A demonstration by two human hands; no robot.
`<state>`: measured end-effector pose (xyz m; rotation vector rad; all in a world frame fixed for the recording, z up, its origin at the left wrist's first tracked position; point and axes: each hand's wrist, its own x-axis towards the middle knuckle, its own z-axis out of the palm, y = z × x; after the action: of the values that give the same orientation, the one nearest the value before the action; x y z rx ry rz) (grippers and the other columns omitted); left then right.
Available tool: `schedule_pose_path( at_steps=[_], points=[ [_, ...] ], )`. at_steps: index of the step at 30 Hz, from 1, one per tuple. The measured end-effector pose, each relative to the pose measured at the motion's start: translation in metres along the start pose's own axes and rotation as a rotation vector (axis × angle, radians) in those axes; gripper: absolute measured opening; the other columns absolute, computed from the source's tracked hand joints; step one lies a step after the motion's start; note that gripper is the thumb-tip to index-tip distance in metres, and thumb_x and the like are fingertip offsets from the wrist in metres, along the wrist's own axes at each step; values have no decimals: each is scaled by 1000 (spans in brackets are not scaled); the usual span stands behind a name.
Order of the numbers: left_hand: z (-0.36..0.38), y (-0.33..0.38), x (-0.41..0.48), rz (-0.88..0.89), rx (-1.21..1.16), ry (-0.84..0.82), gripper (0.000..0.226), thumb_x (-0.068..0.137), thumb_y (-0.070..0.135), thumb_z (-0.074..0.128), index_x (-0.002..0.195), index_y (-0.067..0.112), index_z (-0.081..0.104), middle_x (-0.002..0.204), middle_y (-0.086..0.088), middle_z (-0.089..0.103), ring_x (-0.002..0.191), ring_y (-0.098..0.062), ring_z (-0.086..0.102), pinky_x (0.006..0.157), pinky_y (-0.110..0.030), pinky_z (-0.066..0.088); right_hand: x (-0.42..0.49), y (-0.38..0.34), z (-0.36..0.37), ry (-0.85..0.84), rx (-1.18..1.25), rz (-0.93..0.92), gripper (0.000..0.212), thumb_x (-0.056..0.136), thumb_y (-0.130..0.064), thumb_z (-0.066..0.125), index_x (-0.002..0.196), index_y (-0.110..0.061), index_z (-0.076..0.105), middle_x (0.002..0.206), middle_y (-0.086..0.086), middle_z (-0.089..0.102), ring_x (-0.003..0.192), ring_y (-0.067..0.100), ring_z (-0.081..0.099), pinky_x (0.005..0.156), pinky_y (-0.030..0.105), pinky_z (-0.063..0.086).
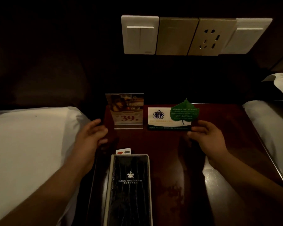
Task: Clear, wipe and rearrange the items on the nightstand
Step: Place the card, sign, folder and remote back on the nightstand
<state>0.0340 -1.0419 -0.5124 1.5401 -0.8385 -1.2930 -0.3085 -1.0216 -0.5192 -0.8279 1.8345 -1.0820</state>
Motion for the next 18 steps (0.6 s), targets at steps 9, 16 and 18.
schedule_pose_path(
  at_steps=[9,16,18],
  points=[
    [-3,-42,-139,-9,276,-17,74,82,13,76,122,62,37,118,29,54,101,15,54,88,-22,44,-85,7,67,-350,-261,-173,22,94,-20,61,116,-24,66,98,-3,68,91,15,64,86,41,55],
    [-4,-73,-201,256,830,-69,98,64,67,53,149,24,29,135,-5,57,118,-26,59,97,-35,44,-85,-19,127,-697,-876,-607,45,102,-48,33,145,-36,40,137,-6,50,118,21,40,102,43,37],
    [0,-72,-206,227,818,-35,100,66,70,45,148,15,24,141,-8,53,122,-32,57,99,-43,44,-81,-19,125,-716,-911,-613,47,102,-48,32,145,-31,40,134,-5,50,116,20,40,100,40,37]
  ],
)
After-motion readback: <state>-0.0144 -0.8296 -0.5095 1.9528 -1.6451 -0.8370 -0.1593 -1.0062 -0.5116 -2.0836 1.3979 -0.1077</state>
